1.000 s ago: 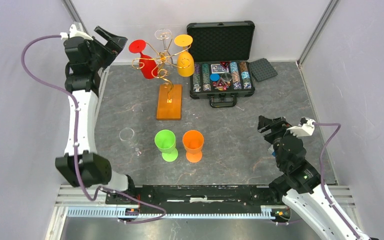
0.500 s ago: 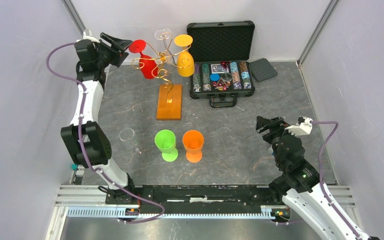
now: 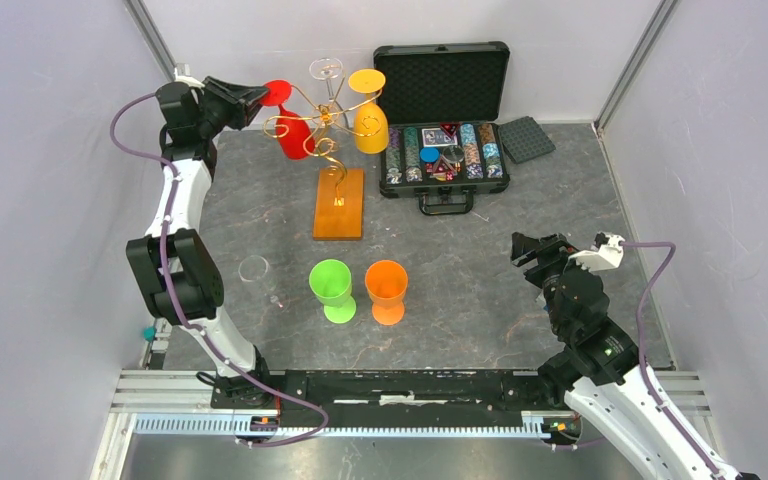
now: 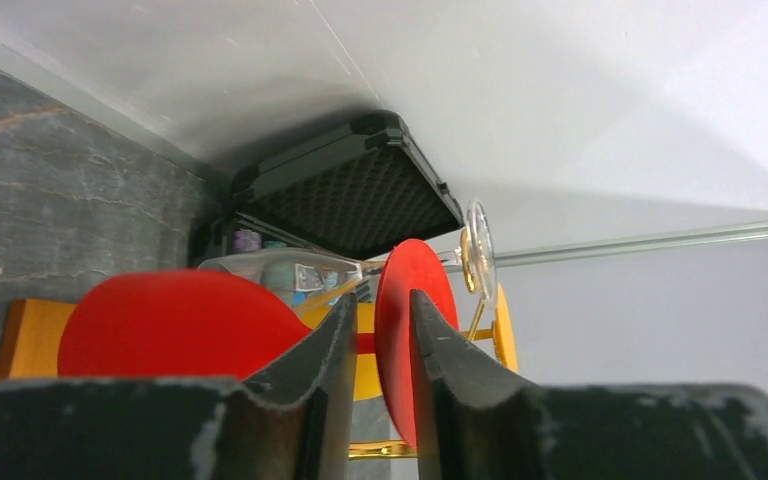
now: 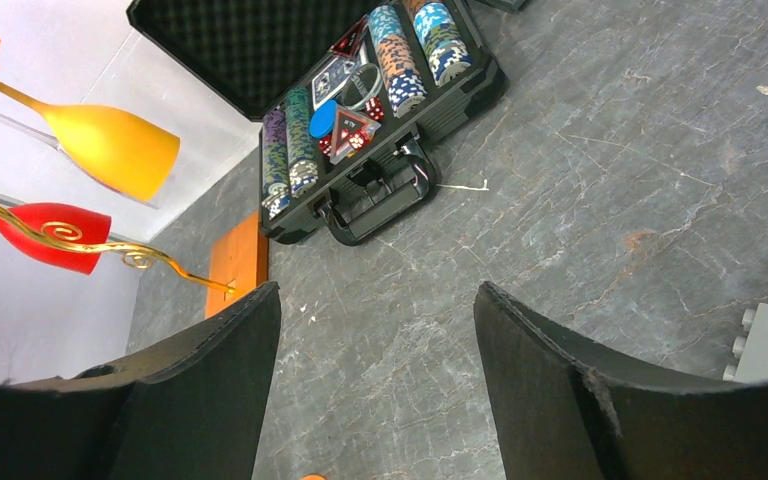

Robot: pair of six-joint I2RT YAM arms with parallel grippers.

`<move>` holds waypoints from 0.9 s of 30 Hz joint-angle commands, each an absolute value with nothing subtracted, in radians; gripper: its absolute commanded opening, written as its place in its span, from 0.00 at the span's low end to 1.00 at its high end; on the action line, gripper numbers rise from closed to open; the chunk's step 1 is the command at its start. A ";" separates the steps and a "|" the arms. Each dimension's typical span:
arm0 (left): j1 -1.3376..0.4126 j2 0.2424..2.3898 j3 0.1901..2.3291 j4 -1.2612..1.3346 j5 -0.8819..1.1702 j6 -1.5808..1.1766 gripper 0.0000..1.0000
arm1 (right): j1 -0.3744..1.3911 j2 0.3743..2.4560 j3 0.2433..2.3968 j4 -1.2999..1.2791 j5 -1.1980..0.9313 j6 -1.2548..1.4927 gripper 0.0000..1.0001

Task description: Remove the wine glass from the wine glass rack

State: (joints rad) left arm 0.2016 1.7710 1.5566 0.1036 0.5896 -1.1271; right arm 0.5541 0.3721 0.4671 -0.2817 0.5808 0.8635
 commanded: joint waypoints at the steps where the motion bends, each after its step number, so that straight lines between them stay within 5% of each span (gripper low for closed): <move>1: 0.210 1.735 1.552 0.178 0.633 -1.192 0.24 | 0.553 0.361 0.476 -0.258 0.579 0.868 0.75; 7: 0.212 1.717 1.544 0.202 0.652 -1.224 0.02 | 0.554 0.351 0.473 -0.266 0.580 0.877 0.75; 27: 0.219 1.710 1.512 0.471 0.623 -1.440 0.02 | 0.553 0.338 0.474 -0.278 0.581 0.888 0.75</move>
